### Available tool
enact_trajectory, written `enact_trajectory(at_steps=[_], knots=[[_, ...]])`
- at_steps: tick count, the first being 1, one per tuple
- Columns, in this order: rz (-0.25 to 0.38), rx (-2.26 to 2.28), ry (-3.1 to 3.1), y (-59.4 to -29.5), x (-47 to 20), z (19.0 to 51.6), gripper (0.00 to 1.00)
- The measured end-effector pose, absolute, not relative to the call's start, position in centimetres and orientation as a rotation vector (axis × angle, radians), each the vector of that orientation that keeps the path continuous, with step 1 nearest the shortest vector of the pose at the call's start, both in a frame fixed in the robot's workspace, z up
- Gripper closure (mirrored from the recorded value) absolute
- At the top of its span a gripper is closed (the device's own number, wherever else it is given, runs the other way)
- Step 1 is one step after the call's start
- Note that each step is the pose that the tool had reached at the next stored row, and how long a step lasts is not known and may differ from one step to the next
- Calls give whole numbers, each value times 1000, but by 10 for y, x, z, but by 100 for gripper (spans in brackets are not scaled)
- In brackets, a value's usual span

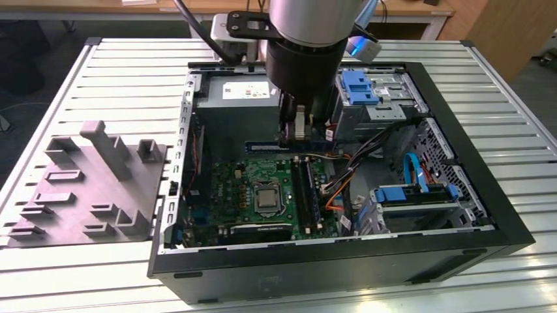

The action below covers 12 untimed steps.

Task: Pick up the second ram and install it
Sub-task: 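Insert the second ram into the second slot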

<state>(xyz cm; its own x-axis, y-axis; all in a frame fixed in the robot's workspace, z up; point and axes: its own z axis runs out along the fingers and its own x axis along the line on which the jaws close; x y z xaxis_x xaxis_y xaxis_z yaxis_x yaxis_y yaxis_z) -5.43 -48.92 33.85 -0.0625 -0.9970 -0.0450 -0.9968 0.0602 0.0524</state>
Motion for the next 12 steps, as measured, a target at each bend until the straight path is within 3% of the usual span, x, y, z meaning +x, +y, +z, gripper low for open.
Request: enact_trajectory(at_steps=[12], knots=[[-108, 1898, -2507, -489, -54, 338, 89]])
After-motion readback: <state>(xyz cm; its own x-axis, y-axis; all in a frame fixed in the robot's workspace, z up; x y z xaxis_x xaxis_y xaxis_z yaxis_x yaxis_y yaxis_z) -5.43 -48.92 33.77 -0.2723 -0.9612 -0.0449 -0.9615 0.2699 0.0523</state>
